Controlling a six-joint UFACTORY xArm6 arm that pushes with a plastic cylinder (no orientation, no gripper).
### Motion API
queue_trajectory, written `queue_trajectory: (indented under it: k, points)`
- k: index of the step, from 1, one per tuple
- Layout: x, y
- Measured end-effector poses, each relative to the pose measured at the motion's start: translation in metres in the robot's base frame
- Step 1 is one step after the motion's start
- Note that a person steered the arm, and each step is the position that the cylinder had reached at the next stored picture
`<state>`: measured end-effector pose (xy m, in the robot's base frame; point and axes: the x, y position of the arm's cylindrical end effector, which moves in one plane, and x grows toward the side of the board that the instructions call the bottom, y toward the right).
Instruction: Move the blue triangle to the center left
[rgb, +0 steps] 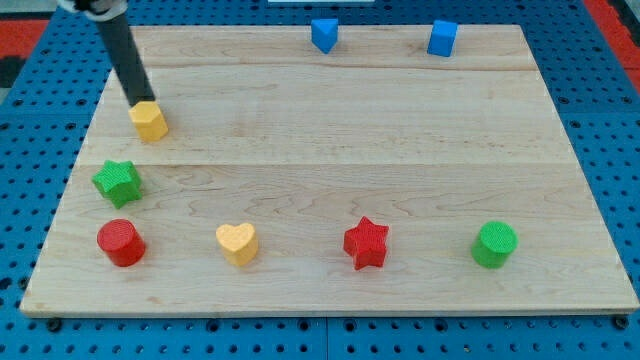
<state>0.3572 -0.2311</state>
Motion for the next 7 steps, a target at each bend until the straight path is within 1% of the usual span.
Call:
queue_trajectory:
  k: [1,2,3,4,5,6,7]
  points:
    - [-0.015,0.008]
    - [-0.014,0.088]
    - [-0.013,0.229]
    - [-0.066,0.314]
    - [-0.139,0.283]
    - [-0.164,0.266]
    - [-0.157,0.184]
